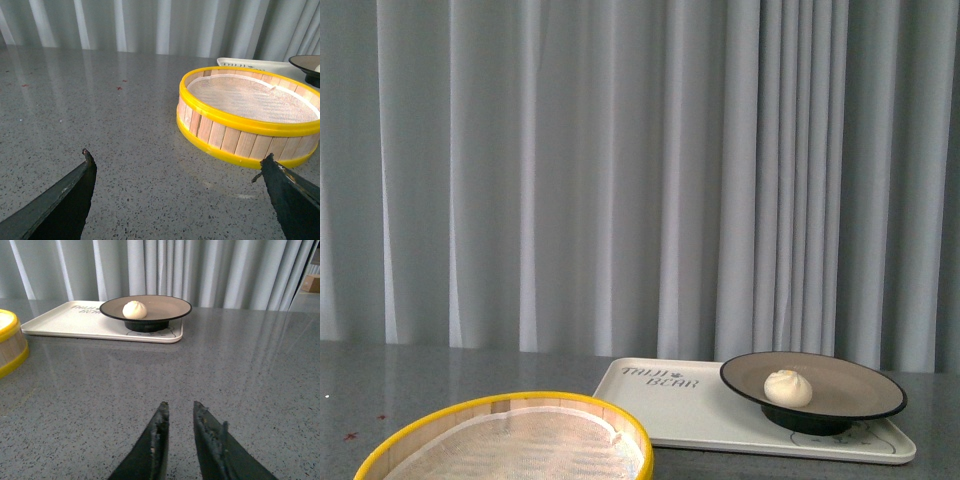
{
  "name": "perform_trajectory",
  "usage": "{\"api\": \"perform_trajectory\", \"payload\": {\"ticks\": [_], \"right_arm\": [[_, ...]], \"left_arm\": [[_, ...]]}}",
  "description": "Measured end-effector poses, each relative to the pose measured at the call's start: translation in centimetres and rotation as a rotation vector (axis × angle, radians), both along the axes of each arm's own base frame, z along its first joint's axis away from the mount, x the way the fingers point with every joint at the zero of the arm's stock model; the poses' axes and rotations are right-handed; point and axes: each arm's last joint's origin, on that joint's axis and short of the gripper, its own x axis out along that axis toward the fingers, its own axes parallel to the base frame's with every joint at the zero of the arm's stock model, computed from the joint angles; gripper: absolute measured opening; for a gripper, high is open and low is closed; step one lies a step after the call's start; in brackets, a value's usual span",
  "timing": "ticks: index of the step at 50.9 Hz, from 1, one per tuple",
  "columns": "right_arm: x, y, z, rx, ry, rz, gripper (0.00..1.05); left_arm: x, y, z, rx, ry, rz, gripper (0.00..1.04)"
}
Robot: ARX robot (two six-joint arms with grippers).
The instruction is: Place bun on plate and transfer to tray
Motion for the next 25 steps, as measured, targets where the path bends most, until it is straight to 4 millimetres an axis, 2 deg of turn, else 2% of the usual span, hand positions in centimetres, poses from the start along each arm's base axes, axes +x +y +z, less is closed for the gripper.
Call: {"api": "perform_trajectory", "payload": {"ticks": [7, 17, 20, 22, 25], "right_arm": [[0.0, 0.0, 0.0, 0.0, 0.0, 0.0, 0.47], [0.0, 0.0, 0.0, 0.0, 0.0, 0.0, 0.8], [0.0, 0.0, 0.0, 0.0, 0.0, 0.0, 0.96], [0.0, 0.0, 0.0, 0.001, 0.0, 0.0, 0.98], [0.0, 0.0, 0.0, 0.0, 0.0, 0.0, 0.95]], "left_arm": [[0.0, 0.0, 0.0, 0.0, 0.0, 0.0, 0.98], [0.0, 0.0, 0.0, 0.0, 0.0, 0.0, 0.98], [0.0, 0.0, 0.0, 0.0, 0.0, 0.0, 0.98], [0.0, 0.0, 0.0, 0.0, 0.0, 0.0, 0.98], [0.0, 0.0, 0.0, 0.0, 0.0, 0.0, 0.98]]}}
